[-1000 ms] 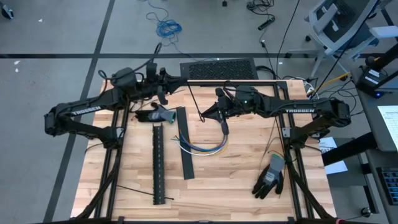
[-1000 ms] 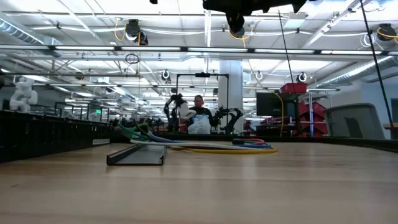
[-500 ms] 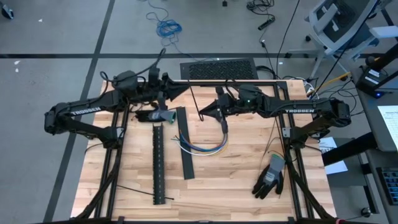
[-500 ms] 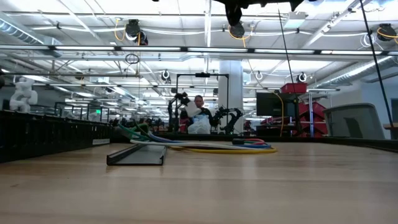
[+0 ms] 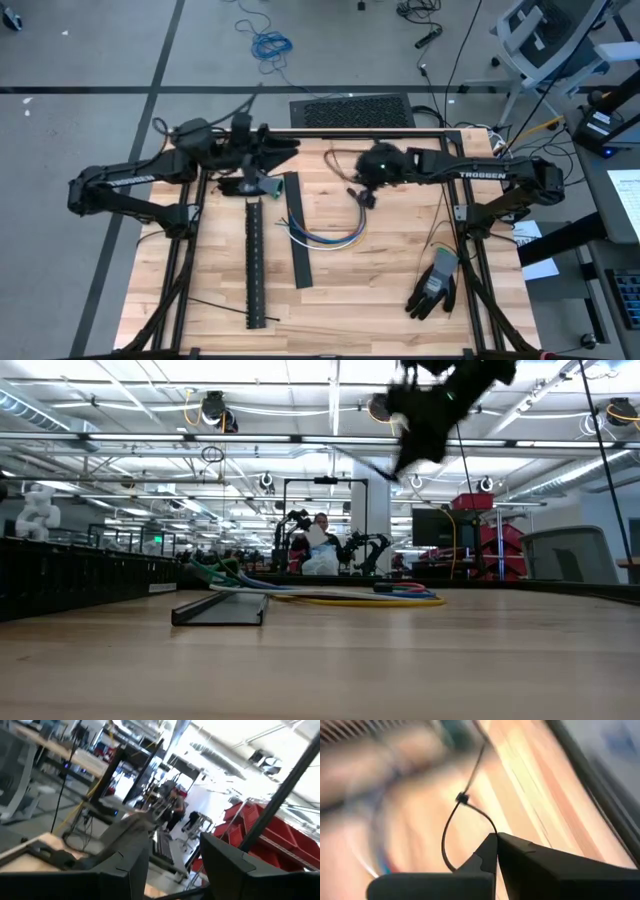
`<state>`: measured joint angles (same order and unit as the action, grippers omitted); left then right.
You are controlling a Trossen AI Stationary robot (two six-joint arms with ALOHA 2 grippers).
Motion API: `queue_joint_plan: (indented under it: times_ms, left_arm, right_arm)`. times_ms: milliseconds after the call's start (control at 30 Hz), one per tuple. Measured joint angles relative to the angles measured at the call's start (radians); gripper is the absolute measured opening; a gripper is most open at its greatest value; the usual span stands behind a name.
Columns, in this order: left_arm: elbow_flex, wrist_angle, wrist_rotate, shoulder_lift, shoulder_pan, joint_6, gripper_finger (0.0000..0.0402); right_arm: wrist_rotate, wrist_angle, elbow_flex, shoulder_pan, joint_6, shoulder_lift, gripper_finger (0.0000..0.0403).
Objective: Ziptie cables
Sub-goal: Wrap the cable wires with a black zip tie
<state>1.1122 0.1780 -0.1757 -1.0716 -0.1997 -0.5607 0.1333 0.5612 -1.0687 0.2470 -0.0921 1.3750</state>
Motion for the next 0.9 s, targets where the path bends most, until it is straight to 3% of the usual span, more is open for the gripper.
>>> queue_joint_plan:
  times_ms: [133, 300, 467, 633, 900]
  left_arm:
    - [0.000, -0.020, 0.008, 0.017, 0.000, 0.048, 0.0172]
    - [0.000, -0.094, 0.032, 0.014, -0.003, 0.076, 0.0172]
    - [0.000, -0.219, 0.037, 0.004, -0.003, 0.123, 0.0172]
    - [0.000, -0.246, 0.038, 0.007, -0.002, 0.131, 0.0172]
    - [0.000, -0.344, 0.053, -0.089, 0.011, 0.232, 0.0172]
  right_arm:
    - [0.192, 0.340, 0.000, 0.041, -0.104, 0.000, 0.0000]
    - [0.219, 0.432, 0.013, 0.077, -0.151, -0.001, 0.0000]
    - [0.066, 0.437, 0.073, 0.071, -0.221, 0.000, 0.0000]
    - [-0.096, 0.438, 0.170, -0.013, -0.269, 0.000, 0.0000]
    - [-0.088, 0.386, 0.264, -0.119, -0.421, -0.002, 0.0000]
